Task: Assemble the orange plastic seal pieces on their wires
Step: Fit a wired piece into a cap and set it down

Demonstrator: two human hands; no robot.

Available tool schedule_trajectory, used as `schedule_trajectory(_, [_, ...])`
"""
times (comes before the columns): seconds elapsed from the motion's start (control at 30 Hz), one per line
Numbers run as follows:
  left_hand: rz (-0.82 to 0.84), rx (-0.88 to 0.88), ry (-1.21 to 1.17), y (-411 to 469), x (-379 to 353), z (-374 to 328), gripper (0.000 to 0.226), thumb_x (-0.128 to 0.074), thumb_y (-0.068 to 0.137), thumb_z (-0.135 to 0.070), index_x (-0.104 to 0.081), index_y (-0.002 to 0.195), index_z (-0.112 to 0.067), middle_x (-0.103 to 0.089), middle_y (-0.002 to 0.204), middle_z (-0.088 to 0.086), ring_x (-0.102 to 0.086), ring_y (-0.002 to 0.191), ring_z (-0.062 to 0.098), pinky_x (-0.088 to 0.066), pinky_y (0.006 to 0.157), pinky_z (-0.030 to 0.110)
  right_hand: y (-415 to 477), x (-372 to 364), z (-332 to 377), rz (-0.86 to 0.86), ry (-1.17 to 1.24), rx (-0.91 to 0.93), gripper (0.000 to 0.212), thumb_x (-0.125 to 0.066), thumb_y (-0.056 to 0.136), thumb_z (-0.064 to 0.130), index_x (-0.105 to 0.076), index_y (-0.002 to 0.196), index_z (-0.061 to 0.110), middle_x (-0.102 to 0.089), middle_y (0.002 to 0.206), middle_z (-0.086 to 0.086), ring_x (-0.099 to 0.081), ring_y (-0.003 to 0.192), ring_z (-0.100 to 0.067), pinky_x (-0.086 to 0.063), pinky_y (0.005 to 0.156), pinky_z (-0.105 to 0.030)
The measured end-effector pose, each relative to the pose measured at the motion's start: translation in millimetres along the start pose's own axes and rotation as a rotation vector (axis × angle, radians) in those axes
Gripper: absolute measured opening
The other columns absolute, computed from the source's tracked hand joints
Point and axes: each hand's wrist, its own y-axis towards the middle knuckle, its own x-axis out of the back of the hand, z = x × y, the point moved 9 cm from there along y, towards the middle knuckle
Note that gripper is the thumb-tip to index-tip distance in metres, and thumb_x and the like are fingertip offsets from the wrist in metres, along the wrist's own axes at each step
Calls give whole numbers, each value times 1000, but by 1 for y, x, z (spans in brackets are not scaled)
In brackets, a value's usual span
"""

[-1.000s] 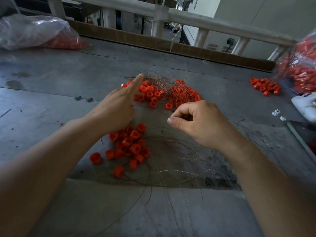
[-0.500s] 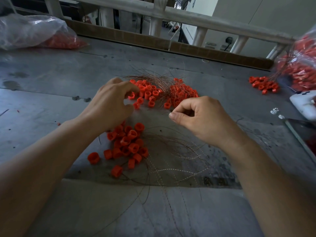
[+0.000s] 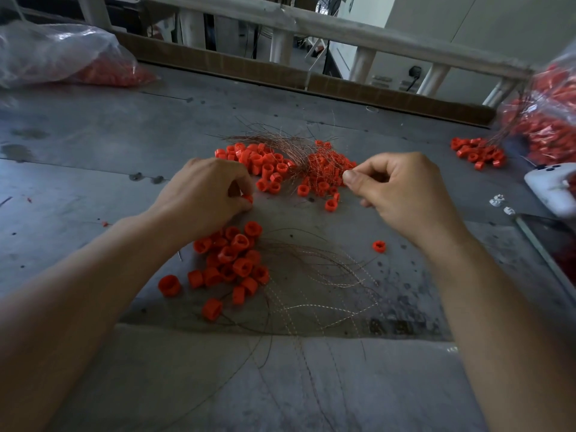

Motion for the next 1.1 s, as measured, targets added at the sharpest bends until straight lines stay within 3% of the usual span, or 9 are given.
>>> schedule_trajectory(0.17, [-79, 56, -83, -5, 12, 2, 13, -70, 76, -14, -63, 70, -24, -55, 66, -15, -51, 63, 2, -35, 54, 9, 4, -5, -13, -8, -58, -25, 19, -64, 84, 27, -60, 66, 27, -54, 57, 15, -50, 55, 0, -35, 48, -7])
schedule_trajectory(0.27, [-133, 102, -282, -11, 23, 1, 34, -69, 75, -7, -57, 65, -36, -61, 64, -13, -58, 59, 2, -40, 47, 3, 5, -13, -16, 18, -93, -2, 12, -64, 85, 23, -61, 74, 27, -55, 66, 18, -51, 62, 2, -37, 57, -7])
schedule_trajectory(0.37, [-93, 113, -523, -19, 24, -6, 38, -68, 77, 0, -63, 66, -36, -68, 60, -9, -65, 55, 3, -49, 51, 8, 6, -22, -10, 48, -76, 50, 6, -64, 85, 17, -68, 87, 22, -55, 78, 17, -52, 70, 2, -37, 66, -5])
schedule_trajectory(0.5, [-39, 83, -609, -27, 20, -20, 35, -72, 72, -2, -64, 68, -36, -69, 70, -16, -65, 56, 1, -49, 51, 9, 2, -44, -2, 177, -142, 138, 30, -59, 88, 16, -62, 117, 23, -57, 110, 5, -48, 97, -1, -27, 74, 6])
schedule_trajectory(0.63, [-9, 91, -627, -28, 17, -22, 31, -75, 71, -8, -65, 75, -38, -70, 69, -11, -66, 59, 4, -52, 58, 11, 3, -58, -8, 261, -240, 139, 39, -49, 93, 10, -51, 129, 23, -51, 131, 0, -43, 119, -12, -20, 82, -4])
schedule_trajectory(0.73, [41, 77, -691, -28, 13, -26, 21, -74, 71, -14, -66, 77, -32, -70, 66, -14, -66, 56, 3, -46, 55, 5, 5, -61, -10, 260, -265, 153, 38, -48, 92, 6, -53, 128, 19, -52, 128, 0, -42, 118, -14, -21, 88, -8])
schedule_trajectory(0.93, [49, 67, -712, -28, 11, -29, 17, -74, 69, -15, -66, 71, -29, -70, 66, -11, -66, 55, 6, -50, 55, 9, 8, -46, 0, 89, -243, 214, 40, -55, 85, -3, -59, 121, 14, -55, 120, -4, -48, 111, -18, -28, 91, -12])
schedule_trajectory(1.0, [55, 69, -719, -28, 10, -30, 17, -74, 69, -15, -66, 71, -29, -70, 68, -11, -66, 57, 7, -50, 55, 9, 8, -50, -1, 120, -250, 214, 42, -55, 85, -3, -57, 124, 14, -53, 126, -3, -48, 113, -15, -27, 92, -11])
schedule_trajectory(1.1, [65, 62, -709, -29, 9, -32, 16, -74, 68, -17, -66, 73, -29, -70, 69, -13, -66, 56, 4, -49, 54, 8, 6, -55, -4, 163, -219, 202, 42, -57, 84, -3, -57, 123, 13, -57, 121, -3, -49, 98, -7, -32, 87, -9])
